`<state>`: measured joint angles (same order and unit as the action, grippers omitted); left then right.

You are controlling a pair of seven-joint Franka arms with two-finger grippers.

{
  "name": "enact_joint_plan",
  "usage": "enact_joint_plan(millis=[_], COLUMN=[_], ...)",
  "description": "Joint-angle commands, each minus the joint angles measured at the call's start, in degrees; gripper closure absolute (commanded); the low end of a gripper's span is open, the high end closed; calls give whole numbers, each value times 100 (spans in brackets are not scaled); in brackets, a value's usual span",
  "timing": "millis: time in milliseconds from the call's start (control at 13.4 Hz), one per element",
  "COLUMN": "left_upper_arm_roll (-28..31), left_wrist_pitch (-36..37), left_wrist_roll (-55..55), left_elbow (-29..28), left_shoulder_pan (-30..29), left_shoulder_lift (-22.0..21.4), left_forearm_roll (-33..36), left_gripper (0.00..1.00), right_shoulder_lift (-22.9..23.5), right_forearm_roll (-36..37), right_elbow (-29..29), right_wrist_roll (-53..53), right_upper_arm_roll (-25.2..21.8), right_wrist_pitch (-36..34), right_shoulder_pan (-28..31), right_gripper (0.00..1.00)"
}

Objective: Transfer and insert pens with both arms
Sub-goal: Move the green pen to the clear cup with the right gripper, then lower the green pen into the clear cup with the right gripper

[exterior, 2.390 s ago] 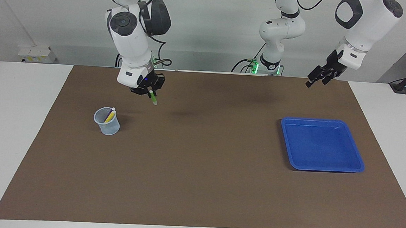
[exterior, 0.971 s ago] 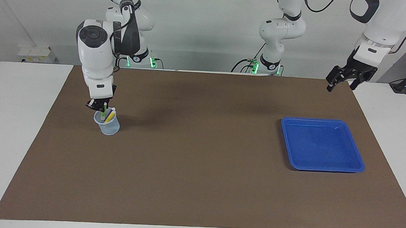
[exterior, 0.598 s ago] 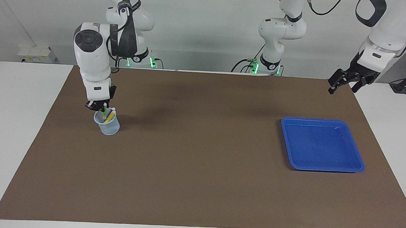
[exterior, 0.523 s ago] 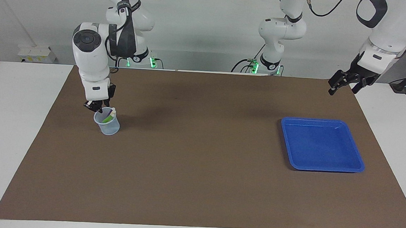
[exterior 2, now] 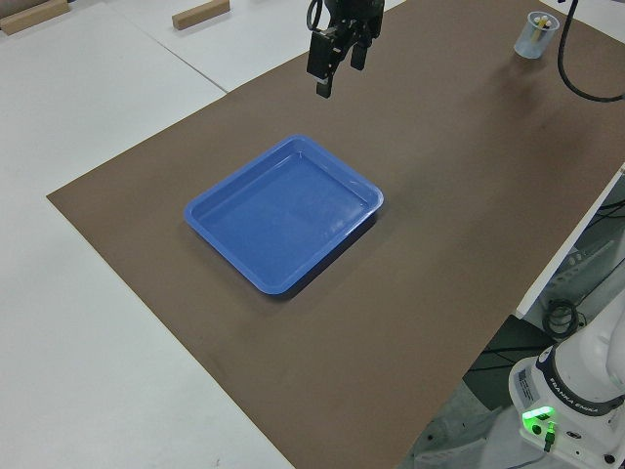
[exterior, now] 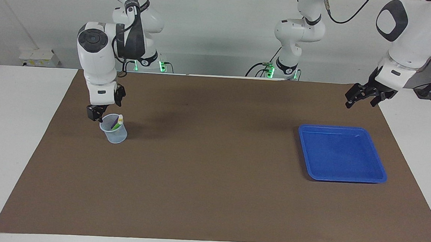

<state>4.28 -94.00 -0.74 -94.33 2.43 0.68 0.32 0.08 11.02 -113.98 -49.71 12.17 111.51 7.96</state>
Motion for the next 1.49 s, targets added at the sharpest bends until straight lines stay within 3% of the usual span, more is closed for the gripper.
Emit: enact_joint_plan(millis=[0, 224, 598, 747, 1121, 1419], left_upper_arm_roll=[55, 20, 55, 20, -15, -77], left_wrist_pitch=[154, 102, -74, -92, 549, 549], left_wrist_roll=[39, 39, 39, 39, 30, 39], left_elbow=[170, 178, 178, 231, 1003, 847], left_shoulder_pan=[135, 126, 126, 143, 328, 390], left_shoulder_lift=[99, -14, -15, 46, 424, 328], left_forearm_roll=[109, 109, 118, 109, 127, 109], left_gripper=[0, 0, 0, 0, 0, 0], right_shoulder_lift=[-149, -166, -158, -175, -298, -184], right_forearm_roll=[-590, -864, -1005, -1119, -1225, -1199], right_elbow=[200, 454, 1658, 1800, 1722, 1686], right_wrist_roll=[285, 1110, 2253, 2754, 3518, 4057], right_upper_arm_roll=[66, 145, 189, 189, 207, -48], right_wrist_pitch=[-164, -488, -1779, -2115, -2134, -1915], right_shoulder_pan=[-32, -41, -23, -23, -268, -682], right_gripper=[0, 0, 0, 0, 0, 0])
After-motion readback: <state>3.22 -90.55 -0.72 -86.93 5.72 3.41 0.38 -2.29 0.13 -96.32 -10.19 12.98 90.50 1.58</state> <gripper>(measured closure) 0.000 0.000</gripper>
